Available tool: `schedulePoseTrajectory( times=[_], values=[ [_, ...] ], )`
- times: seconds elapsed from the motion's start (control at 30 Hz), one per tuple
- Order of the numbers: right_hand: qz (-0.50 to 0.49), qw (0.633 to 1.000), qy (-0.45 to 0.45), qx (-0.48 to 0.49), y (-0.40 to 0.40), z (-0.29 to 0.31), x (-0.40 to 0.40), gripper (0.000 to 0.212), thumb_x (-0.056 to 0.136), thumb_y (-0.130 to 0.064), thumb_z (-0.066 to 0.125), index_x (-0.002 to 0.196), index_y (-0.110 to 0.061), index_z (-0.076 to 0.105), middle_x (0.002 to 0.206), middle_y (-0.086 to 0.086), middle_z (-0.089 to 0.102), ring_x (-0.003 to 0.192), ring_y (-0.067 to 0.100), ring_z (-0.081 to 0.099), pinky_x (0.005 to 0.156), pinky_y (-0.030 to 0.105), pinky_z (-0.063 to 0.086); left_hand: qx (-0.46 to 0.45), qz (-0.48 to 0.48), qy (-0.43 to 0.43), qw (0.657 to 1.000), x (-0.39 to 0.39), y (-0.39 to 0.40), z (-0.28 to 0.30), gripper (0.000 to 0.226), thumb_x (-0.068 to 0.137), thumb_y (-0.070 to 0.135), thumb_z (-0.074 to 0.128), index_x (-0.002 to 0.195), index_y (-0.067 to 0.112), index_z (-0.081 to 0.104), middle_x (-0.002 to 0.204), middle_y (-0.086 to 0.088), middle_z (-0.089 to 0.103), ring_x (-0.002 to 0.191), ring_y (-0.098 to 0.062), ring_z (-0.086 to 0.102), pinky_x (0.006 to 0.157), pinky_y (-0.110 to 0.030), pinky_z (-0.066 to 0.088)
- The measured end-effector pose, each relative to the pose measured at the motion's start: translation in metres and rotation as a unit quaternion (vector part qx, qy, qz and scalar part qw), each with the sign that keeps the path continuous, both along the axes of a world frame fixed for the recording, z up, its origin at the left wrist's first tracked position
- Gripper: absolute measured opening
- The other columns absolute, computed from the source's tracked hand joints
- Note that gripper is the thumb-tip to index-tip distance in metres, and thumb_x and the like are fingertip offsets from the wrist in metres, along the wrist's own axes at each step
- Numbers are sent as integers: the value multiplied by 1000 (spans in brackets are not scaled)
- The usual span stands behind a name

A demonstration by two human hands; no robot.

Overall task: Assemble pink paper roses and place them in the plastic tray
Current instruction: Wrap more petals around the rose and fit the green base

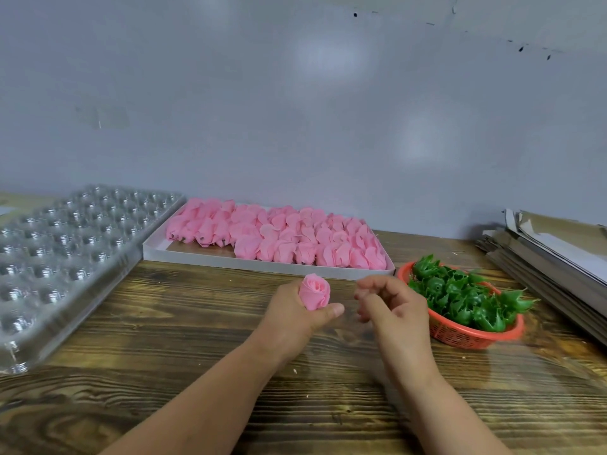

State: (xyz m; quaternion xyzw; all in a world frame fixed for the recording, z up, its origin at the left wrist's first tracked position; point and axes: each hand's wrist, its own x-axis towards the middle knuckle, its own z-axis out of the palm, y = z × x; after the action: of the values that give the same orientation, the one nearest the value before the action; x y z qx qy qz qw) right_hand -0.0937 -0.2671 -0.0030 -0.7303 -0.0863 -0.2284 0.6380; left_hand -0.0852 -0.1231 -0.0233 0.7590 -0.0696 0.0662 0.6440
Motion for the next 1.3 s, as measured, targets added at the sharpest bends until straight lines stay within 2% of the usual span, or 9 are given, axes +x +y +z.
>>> schedulePoseTrajectory(
  times=[0.13, 0.3, 0.5, 0.67, 0.77, 0.87, 1.0, 1.17, 1.3],
  values=[
    [34, 991, -102, -85, 1, 6, -8, 23, 71, -5, 63, 84, -23, 66, 88, 1, 63, 81, 10, 58, 72, 29, 49, -3, -4, -17, 1000, 2, -1, 2, 25, 78, 17, 78, 68, 19, 55, 59, 10, 57, 60, -6, 49, 63, -27, 45],
    [91, 968, -128, -196, 4, 4, -12, 39, 71, -2, 76, 98, -27, 64, 122, -9, 52, 117, -3, 46, 99, 20, 39, -34, -56, -26, 997, 0, -8, 8, 13, 84, -1, 67, 78, 10, 62, 66, 10, 58, 59, 2, 53, 57, -11, 43],
    [86, 963, -133, -216, 1, 1, -8, 27, 71, 3, 77, 92, -13, 69, 122, -8, 53, 118, -1, 46, 98, 8, 32, 0, -95, -60, 994, -5, -10, 7, 8, 87, 2, 64, 95, 5, 64, 83, -4, 64, 78, -8, 58, 71, -20, 49],
    [96, 964, -133, -211, 3, 1, -10, 17, 71, 4, 76, 82, -6, 67, 119, -4, 56, 117, 7, 51, 87, 3, 37, -3, -90, -43, 995, -2, -7, 1, 19, 83, 0, 68, 79, 16, 60, 71, 10, 59, 69, -3, 53, 64, -17, 45],
    [76, 965, -139, -210, 2, 3, -10, 28, 67, 6, 77, 82, -12, 61, 122, -4, 55, 119, 4, 48, 87, 0, 34, -27, -97, -15, 995, -1, -6, -1, 28, 79, -5, 70, 82, 22, 62, 71, 15, 64, 73, -1, 59, 68, -19, 49],
    [66, 962, -148, -219, 1, 3, -8, 28, 64, 8, 76, 78, -9, 59, 121, -3, 54, 117, -1, 46, 88, 1, 33, -30, -90, -11, 995, 0, -7, -1, 27, 78, -6, 69, 95, 15, 66, 88, -1, 70, 88, -17, 65, 84, -35, 53],
    [38, 951, -160, -262, 2, 0, -6, 22, 64, 0, 79, 78, -7, 62, 117, 2, 56, 115, 8, 50, 95, 7, 33, -22, -99, -10, 995, 1, -7, -2, 34, 76, -9, 68, 102, 13, 66, 99, -10, 70, 101, -29, 65, 93, -43, 51],
    [56, 954, -119, -269, 1, 1, -6, 18, 66, 0, 79, 76, -7, 66, 118, -6, 54, 116, 13, 51, 97, 17, 37, -30, -110, -22, 993, 1, -6, -2, 29, 78, -10, 68, 96, 13, 66, 88, -1, 69, 88, -15, 64, 84, -34, 52],
    [100, 964, -84, -231, 2, 3, -8, 19, 69, 8, 72, 72, -11, 70, 120, -12, 53, 117, 6, 50, 95, 10, 36, -39, -115, -32, 992, 0, -6, -3, 22, 77, -8, 67, 91, 10, 65, 80, 2, 64, 76, -8, 58, 71, -23, 49]
  ],
)
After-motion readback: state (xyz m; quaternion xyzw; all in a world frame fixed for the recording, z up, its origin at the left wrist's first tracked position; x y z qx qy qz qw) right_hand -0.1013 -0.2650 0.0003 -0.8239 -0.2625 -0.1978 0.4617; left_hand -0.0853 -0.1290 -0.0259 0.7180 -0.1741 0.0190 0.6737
